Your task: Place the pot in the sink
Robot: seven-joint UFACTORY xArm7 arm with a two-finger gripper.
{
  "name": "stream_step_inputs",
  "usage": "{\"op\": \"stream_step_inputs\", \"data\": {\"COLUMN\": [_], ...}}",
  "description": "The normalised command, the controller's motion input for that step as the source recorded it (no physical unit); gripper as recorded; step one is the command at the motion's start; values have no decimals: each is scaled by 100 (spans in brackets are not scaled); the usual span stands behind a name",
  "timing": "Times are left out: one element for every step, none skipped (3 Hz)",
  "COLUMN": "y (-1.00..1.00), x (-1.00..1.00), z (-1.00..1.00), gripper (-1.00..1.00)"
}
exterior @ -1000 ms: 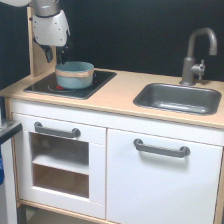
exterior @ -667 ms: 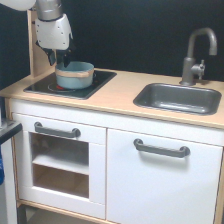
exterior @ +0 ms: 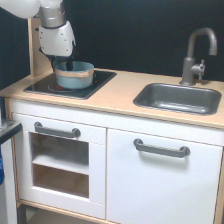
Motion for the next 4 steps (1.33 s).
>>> {"op": "stream_step_inputs", "data": {"y": [5, 3, 2, -3], "x": [27, 20, 17, 42], "z": [-48, 12, 17, 52], "gripper": [-88, -99, -99, -100]}}
